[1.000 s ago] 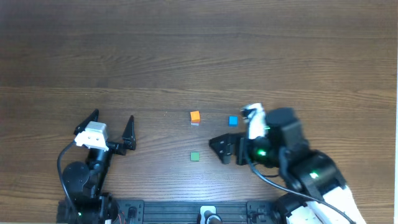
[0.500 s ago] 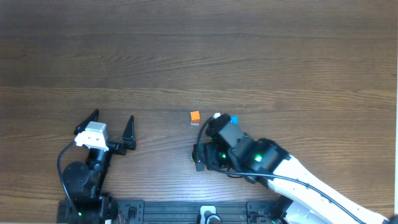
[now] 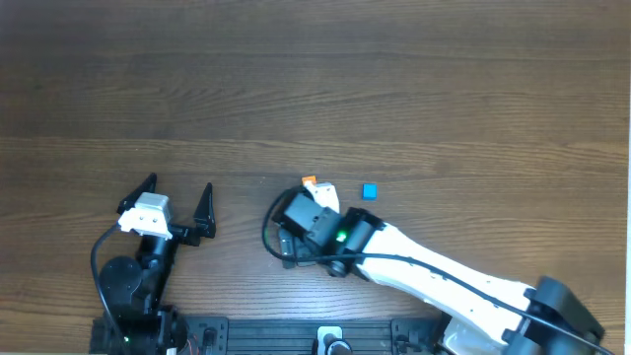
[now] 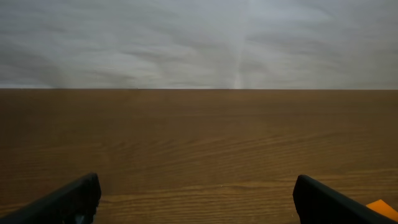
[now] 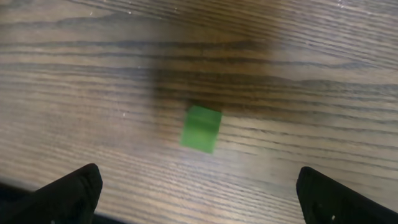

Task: Stack Cubes

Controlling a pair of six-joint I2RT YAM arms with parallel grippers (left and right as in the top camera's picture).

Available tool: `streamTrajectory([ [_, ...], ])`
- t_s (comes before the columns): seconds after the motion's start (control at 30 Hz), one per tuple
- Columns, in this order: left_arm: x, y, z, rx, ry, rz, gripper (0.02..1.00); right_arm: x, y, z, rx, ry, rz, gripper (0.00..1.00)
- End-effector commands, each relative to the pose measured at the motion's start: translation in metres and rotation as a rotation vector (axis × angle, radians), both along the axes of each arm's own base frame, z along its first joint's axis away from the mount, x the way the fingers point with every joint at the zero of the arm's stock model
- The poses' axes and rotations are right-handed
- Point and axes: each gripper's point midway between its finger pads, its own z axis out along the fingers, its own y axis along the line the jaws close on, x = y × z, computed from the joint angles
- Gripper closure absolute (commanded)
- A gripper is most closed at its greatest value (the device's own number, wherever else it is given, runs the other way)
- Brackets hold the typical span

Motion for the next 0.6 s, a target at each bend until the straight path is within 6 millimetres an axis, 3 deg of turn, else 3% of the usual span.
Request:
streamTrajectory([
  [0.03,-0.001,-0.001,0.0,0.011,-0.007,-0.01,0.02,0.0,0.007,-0.009,-0.039,-0.008,-0.076,0.009],
  [0.27,-0.001,-0.001,0.0,0.011,-0.007,-0.01,0.018,-0.008,-0.005,-0.026,-0.121,0.018,-0.224,0.007],
  [0.6,-0.001,-0.001,0.0,0.011,-0.007,-0.01,0.02,-0.008,-0.004,-0.045,-0.165,0.035,-0.23,0.016],
])
